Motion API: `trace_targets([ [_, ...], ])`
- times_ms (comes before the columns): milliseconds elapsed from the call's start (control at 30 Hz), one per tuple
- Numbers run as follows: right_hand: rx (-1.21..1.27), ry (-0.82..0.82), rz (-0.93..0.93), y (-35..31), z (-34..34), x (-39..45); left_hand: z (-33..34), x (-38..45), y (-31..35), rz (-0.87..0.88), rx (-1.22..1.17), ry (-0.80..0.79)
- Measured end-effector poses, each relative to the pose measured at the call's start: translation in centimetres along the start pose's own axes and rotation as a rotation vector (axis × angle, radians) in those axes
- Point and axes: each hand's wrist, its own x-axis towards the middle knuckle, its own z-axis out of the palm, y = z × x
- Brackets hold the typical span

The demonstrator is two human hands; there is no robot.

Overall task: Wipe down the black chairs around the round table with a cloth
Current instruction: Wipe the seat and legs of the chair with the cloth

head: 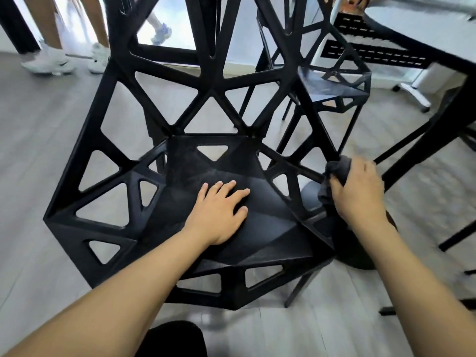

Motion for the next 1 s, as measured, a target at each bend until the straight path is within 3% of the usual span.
trace_targets([
  [167, -0.137, 0.216, -0.318, -2.7, 0.0, -0.5, -0.1, 0.0, 0.0, 0.001, -0.018, -0.003],
  [333, -0.357, 0.098, -0.679, -6.6, 4.4, 2.1, 0.1, -0.1, -0.2, 0.009, 0.004, -0.004],
  [433, -0.48, -0.03, -0.674, -8.8, 6.6, 3.2, 0.2, -0.2, -0.2, 0.014, 0.016, 0.001],
  [533, -0.494, -0.057, -0.658, -11.1, 8.6, 4.3, 0.3, -0.4, -0.1, 0.018, 0.025, 0.01],
  [833, -0.284, -0.163, -0.596, -18.1, 12.9, 10.0, 0.0, -0.4, 0.0, 0.023, 0.034, 0.007],
  [1000, -0.047, -0.211, -0.524, -17.5, 12.7, 10.2, 0.1, -0.3, 0.1, 0.021, 0.027, -0.002],
])
